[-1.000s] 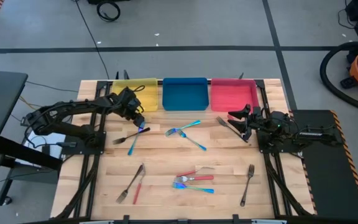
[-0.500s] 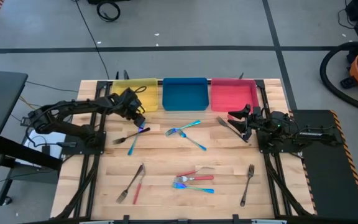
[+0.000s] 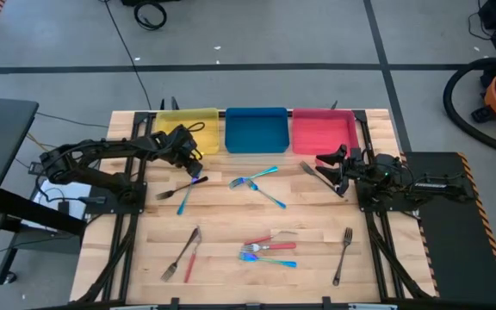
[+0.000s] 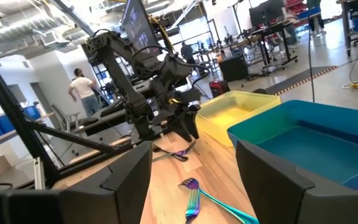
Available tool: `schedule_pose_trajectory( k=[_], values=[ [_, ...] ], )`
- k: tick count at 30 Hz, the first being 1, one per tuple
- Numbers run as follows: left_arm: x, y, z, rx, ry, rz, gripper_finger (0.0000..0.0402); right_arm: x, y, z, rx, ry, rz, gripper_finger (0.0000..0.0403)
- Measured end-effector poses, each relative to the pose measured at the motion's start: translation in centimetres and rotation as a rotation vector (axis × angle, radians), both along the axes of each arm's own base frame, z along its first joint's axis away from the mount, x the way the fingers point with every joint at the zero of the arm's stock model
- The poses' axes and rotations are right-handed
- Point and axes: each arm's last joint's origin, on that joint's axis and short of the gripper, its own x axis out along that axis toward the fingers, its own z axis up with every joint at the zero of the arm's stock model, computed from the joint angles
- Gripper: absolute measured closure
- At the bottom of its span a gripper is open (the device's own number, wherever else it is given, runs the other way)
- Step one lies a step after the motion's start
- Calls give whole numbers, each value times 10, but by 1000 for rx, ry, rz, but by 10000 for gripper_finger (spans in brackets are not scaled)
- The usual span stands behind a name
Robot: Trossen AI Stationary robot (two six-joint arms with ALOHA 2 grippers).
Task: Sort silverware by color (type)
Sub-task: Put the iridescent fork into the yellow bin
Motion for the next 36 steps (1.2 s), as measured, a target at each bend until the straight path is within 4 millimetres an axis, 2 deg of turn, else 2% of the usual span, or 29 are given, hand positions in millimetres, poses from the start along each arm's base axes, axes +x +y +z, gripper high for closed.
schedule_pose_trajectory(
  k=[16, 23, 28, 36],
  values=[
    [7, -9, -5, 12, 36, -21, 221, 0, 0, 0, -1, 0, 6, 161],
    [10, -14, -10, -38, 21, -33, 221, 0, 0, 0, -1, 0, 6, 161],
    [13, -12, -16, -40, 42, -19, 237, 0, 0, 0, 0, -1, 6, 161],
    [14, -11, -16, -19, 29, -22, 264, 0, 0, 0, 4, -3, 6, 161]
  ],
)
